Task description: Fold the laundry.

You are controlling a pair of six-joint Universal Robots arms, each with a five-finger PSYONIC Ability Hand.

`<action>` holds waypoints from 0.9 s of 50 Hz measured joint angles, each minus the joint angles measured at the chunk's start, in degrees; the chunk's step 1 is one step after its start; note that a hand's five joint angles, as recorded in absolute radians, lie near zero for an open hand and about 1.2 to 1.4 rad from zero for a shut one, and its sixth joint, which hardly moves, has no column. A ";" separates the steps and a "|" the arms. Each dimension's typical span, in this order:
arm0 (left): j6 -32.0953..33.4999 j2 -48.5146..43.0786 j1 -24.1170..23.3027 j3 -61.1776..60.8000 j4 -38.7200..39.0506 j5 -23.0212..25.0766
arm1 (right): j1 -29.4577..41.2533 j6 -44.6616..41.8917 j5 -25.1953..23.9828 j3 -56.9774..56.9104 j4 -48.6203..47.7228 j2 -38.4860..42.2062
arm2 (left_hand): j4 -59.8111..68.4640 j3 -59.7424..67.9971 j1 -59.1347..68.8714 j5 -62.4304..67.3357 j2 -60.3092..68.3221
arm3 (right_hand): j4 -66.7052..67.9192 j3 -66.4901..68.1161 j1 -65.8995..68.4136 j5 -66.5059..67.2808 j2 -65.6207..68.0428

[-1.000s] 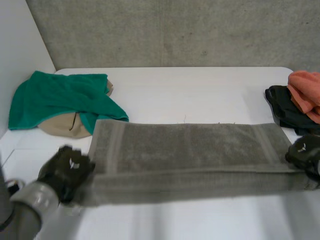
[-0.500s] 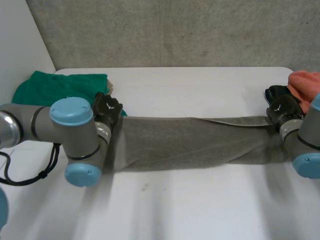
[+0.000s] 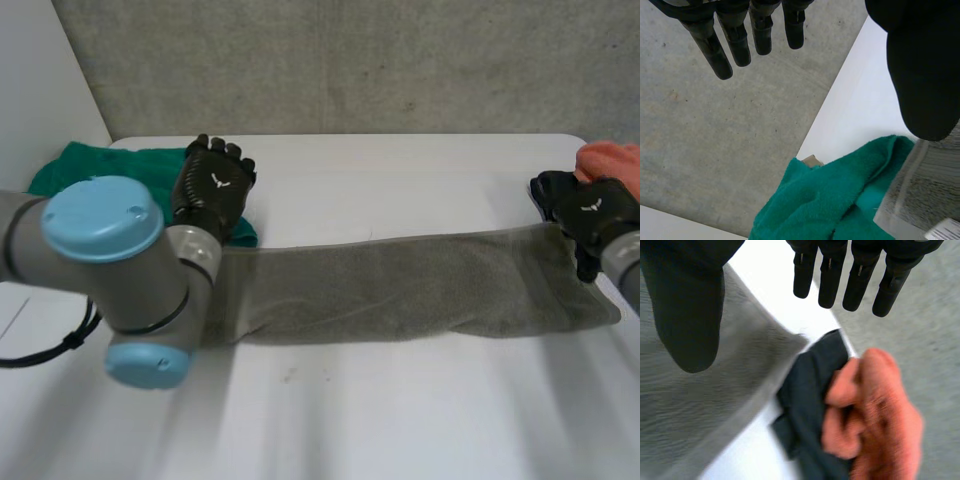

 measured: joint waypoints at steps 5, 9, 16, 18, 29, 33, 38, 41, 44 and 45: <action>-0.52 5.04 -0.08 -7.05 0.82 0.91 | -5.63 1.75 -7.18 4.44 4.51 -2.71 | 0.00 0.00 0.00 0.00 0.00 | 3.18 2.68 1.61 2.84 0.00; -1.17 6.59 -0.23 -10.74 2.36 1.43 | -9.27 1.61 -11.51 7.65 2.06 -2.75 | 0.00 0.00 0.00 0.00 0.00 | 4.01 3.52 2.51 3.69 0.00; -2.01 6.61 -0.38 -13.14 4.42 1.69 | -11.63 0.92 -14.32 10.30 -6.80 0.25 | 0.00 0.00 0.00 0.00 0.00 | 4.47 3.52 2.51 4.22 0.00; -2.11 6.40 -0.38 -13.19 4.62 1.69 | -11.75 0.65 -14.35 10.33 -8.65 1.78 | 0.00 0.00 0.00 0.00 0.00 | 4.48 3.55 2.51 4.23 0.00; -2.39 6.11 -0.36 -12.78 4.69 1.64 | -15.16 -5.37 -10.82 8.35 -11.04 6.88 | 0.00 0.00 0.00 0.00 0.00 | 45.70 45.24 40.82 41.68 44.08; -2.52 6.76 -0.40 -12.92 4.63 1.60 | -19.46 -8.00 -7.42 7.31 -11.03 6.15 | 0.00 0.00 0.00 0.00 0.00 | 45.95 45.35 40.82 41.68 44.08; -2.57 8.22 -0.34 -13.63 4.59 1.56 | -24.03 -11.50 -4.77 5.75 -11.03 4.86 | 0.00 0.00 0.00 0.00 0.00 | 45.97 45.35 40.82 41.68 44.08; -2.58 9.16 -0.30 -14.22 4.57 1.53 | -25.34 -13.52 -4.11 5.11 -11.02 4.15 | 0.00 0.00 0.00 0.00 0.00 | 45.97 45.35 40.82 42.31 44.08; -2.58 10.41 -0.25 -15.13 4.58 1.49 | -24.90 -15.04 -3.87 4.94 -10.95 2.47 | 0.00 0.00 0.00 0.00 0.00 | 45.97 45.35 40.82 42.32 44.08; -2.58 10.71 -0.23 -15.36 4.58 1.48 | -24.19 -15.18 -3.90 4.98 -10.95 1.86 | 0.00 0.00 0.00 0.00 0.00 | 45.97 45.35 40.82 42.31 44.08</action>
